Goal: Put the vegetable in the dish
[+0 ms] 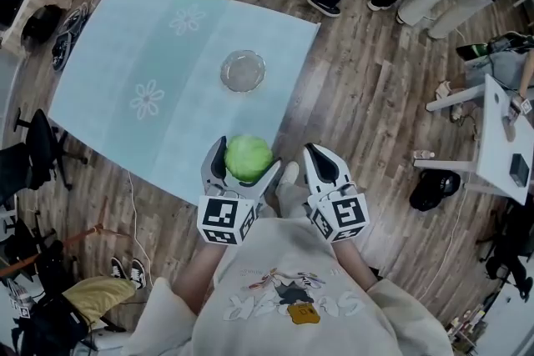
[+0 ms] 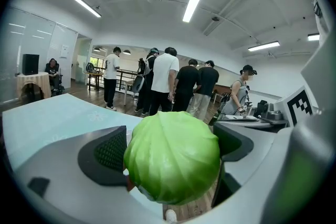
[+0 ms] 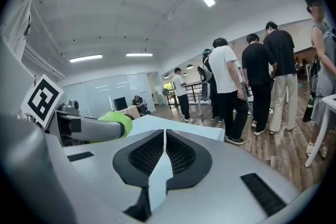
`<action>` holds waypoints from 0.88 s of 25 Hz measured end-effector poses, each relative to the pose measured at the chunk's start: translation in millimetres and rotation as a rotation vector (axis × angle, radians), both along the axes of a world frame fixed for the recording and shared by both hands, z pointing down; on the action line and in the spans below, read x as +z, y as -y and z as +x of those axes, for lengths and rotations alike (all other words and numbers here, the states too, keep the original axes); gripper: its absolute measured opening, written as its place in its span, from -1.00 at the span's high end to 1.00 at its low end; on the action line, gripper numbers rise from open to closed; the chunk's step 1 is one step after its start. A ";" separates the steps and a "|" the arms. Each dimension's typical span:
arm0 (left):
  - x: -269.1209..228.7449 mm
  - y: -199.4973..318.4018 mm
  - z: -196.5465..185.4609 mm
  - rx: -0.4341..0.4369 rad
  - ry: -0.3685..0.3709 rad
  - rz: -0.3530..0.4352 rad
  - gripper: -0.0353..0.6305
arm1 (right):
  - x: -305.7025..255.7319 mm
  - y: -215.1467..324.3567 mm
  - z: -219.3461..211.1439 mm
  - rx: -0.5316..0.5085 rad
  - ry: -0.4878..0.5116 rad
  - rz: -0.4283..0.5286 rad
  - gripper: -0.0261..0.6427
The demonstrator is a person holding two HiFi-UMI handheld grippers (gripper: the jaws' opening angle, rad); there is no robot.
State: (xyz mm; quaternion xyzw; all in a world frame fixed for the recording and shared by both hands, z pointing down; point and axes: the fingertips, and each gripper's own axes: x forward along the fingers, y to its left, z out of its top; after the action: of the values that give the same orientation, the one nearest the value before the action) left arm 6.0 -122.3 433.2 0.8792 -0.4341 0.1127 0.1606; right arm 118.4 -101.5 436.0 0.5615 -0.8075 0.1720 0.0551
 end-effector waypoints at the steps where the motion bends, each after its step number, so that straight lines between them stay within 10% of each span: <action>1: 1.0 5.1 0.9 -0.005 0.001 -0.001 -0.69 | 1.1 4.5 0.8 -0.004 0.000 -0.002 0.83; 22: 40.8 96.6 13.9 -0.074 0.036 -0.051 -0.69 | 36.5 99.4 6.9 -0.107 -0.014 -0.057 0.83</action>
State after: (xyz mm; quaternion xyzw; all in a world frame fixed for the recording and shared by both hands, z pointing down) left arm 20.0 -218.9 474.0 0.8561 -0.4660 0.1337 0.1792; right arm 125.3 -200.9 472.5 0.5168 -0.8308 0.1880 0.0857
